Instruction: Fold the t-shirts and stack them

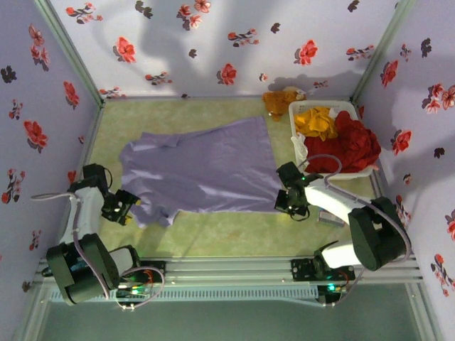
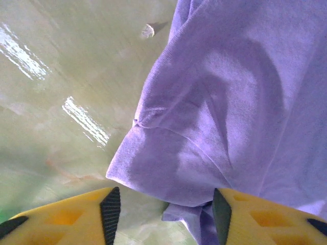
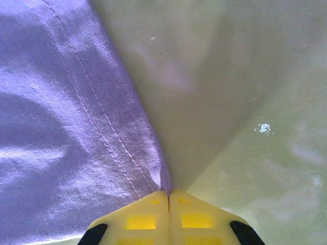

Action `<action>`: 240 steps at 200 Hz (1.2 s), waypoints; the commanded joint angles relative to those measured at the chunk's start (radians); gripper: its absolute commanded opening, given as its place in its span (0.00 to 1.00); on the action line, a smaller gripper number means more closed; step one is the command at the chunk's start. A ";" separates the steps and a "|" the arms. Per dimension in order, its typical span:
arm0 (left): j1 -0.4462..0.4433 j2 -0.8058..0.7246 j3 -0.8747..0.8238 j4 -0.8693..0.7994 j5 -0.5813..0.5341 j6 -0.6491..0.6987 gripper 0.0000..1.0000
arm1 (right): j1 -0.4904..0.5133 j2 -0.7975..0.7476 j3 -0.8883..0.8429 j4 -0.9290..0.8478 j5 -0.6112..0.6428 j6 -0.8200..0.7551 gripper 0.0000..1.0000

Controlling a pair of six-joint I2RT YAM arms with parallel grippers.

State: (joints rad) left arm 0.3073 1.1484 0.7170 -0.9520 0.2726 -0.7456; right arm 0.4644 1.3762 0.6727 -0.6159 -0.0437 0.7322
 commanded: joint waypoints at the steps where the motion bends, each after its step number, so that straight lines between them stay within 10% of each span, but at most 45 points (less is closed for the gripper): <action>1: 0.007 0.024 0.003 -0.033 0.016 0.033 0.46 | -0.006 -0.050 -0.015 -0.063 0.027 -0.012 0.00; 136: 0.015 0.241 -0.075 0.147 -0.046 -0.046 0.44 | -0.006 -0.031 0.039 -0.117 0.011 -0.043 0.00; 188: 0.015 0.304 -0.062 0.223 -0.005 -0.031 0.00 | -0.006 -0.042 0.041 -0.138 0.018 -0.040 0.00; 240: 0.065 0.106 0.013 0.041 -0.072 -0.024 0.00 | -0.004 -0.167 0.007 -0.249 0.018 -0.009 0.00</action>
State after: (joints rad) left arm 0.3408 1.3361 0.6979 -0.8528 0.2272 -0.7761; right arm 0.4644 1.2812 0.7002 -0.7551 -0.0441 0.7074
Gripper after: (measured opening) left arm 0.057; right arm 0.056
